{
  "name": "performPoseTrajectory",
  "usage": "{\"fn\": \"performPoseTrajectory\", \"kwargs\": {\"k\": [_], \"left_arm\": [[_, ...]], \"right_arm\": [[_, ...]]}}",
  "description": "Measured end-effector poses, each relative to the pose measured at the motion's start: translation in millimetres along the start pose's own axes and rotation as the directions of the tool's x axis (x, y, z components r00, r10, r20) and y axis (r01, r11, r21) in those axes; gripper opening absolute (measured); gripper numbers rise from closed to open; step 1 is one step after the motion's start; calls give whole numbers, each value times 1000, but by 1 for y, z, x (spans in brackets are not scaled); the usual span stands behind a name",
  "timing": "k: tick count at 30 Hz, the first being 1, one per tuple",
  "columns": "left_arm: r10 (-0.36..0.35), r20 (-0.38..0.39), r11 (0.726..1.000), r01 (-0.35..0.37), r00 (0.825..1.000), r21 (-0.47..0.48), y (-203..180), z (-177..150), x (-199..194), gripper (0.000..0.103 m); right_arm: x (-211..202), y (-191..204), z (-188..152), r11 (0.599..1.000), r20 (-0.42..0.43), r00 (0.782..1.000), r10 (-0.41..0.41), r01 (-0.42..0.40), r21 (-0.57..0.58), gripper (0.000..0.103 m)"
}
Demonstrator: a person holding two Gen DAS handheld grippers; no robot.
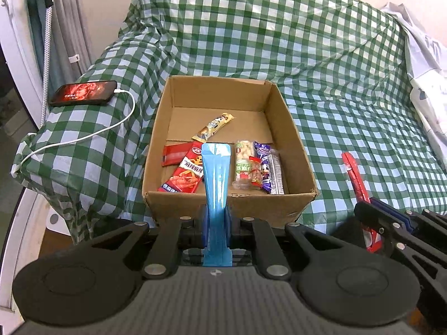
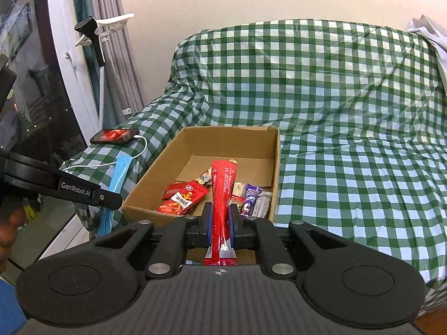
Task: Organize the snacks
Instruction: 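Carry the blue stick and red stick over the box with both tools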
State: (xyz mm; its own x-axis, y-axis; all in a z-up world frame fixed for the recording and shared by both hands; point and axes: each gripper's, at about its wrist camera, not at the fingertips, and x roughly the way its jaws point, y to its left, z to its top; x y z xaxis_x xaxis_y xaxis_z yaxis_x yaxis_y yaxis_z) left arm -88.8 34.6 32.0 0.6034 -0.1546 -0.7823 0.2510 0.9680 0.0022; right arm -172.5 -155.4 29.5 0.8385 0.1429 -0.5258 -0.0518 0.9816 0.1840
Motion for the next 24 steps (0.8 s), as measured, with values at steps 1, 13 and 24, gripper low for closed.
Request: {"fn": "performPoseTrajectory", "kwargs": {"k": [1, 13, 24], "left_arm": [[-2, 1, 1000, 2, 1000, 1, 1, 0, 0, 13], [-2, -34, 1000, 3, 999, 5, 0, 7, 19, 13], [9, -65, 1000, -7, 998, 27, 9, 24, 51, 13]], "right_arm": [[0, 1, 0, 1000, -2, 1000, -1, 1, -3, 11], [21, 0, 2, 1000, -64, 998, 5, -7, -22, 11], [55, -2, 9, 1000, -128, 992, 7, -11, -29, 11]]}}
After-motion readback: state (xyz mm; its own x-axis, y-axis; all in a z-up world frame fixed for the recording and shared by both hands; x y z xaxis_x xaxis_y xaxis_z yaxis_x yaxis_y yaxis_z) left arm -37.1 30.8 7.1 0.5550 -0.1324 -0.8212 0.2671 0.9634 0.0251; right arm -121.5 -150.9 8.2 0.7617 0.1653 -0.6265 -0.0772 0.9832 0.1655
